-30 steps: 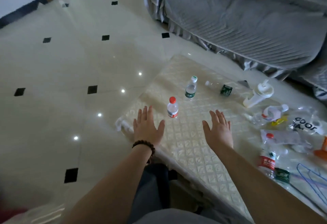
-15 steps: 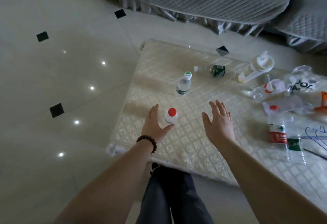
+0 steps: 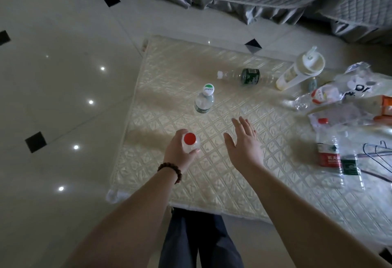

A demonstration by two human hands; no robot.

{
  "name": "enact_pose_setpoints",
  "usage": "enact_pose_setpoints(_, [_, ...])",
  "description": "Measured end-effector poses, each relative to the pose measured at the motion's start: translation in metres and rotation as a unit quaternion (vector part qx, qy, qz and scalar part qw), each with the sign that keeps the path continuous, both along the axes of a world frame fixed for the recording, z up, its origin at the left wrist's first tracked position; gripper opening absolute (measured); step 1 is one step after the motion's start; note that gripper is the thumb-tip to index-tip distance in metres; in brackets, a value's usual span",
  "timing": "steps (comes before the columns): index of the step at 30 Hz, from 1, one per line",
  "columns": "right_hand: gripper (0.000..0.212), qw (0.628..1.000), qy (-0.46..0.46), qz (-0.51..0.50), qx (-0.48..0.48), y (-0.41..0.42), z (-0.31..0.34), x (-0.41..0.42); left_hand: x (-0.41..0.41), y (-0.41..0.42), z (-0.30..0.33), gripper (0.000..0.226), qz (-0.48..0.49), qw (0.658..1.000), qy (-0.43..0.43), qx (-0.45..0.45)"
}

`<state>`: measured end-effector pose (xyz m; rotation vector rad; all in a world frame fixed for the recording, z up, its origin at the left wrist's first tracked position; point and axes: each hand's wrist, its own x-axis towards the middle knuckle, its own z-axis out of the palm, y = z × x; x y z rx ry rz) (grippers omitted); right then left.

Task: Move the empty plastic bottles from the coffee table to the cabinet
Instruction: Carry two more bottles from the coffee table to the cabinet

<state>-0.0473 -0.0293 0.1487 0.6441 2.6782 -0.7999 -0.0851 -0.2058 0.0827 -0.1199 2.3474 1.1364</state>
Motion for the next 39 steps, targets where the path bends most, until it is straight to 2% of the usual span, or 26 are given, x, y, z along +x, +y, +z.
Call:
enact_pose_setpoints(3, [0.063, 1.0, 0.008, 0.004, -0.023, 0.004, -0.001, -0.013, -0.015, -0.002, 0.012, 0.043, 0.039, 0.999, 0.018, 0.031])
enact_pose_setpoints(7, [0.082, 0.996, 0.029, -0.003, -0.082, 0.005, -0.01, -0.051, -0.039, -0.01, 0.029, 0.049, 0.08, 0.993, 0.084, 0.031])
enact_pose_setpoints(13, [0.103, 0.988, 0.063, -0.025, -0.136, 0.003, -0.047, -0.11, -0.063, -0.024, 0.021, 0.052, 0.126, 0.984, 0.124, 0.011])
enact_pose_setpoints(15, [0.1, 0.985, 0.068, -0.032, -0.153, 0.001, -0.059, -0.119, -0.066, -0.029, 0.017, 0.051, 0.136, 0.982, 0.131, 0.004])
enact_pose_setpoints(19, [0.068, 0.981, 0.078, -0.03, -0.175, -0.003, -0.075, -0.125, -0.067, -0.034, 0.012, 0.05, 0.149, 0.98, 0.134, -0.001])
enact_pose_setpoints(22, [0.058, 0.978, 0.093, -0.021, -0.186, -0.003, -0.07, -0.123, -0.066, -0.033, 0.017, 0.052, 0.145, 0.979, 0.142, 0.0])
enact_pose_setpoints(26, [0.055, 0.974, 0.12, -0.033, -0.187, 0.004, -0.033, -0.108, -0.063, -0.025, 0.041, 0.055, 0.128, 0.98, 0.152, 0.003])
enact_pose_setpoints(31, [0.053, 0.972, 0.141, -0.068, -0.175, 0.028, 0.053, -0.07, -0.058, -0.003, 0.105, 0.057, 0.079, 0.98, 0.182, 0.013])
enact_pose_setpoints(39, [0.044, 0.965, 0.182, -0.157, -0.105, 0.053, 0.168, 0.023, -0.027, 0.023, 0.201, 0.058, -0.01, 0.976, 0.217, 0.019])
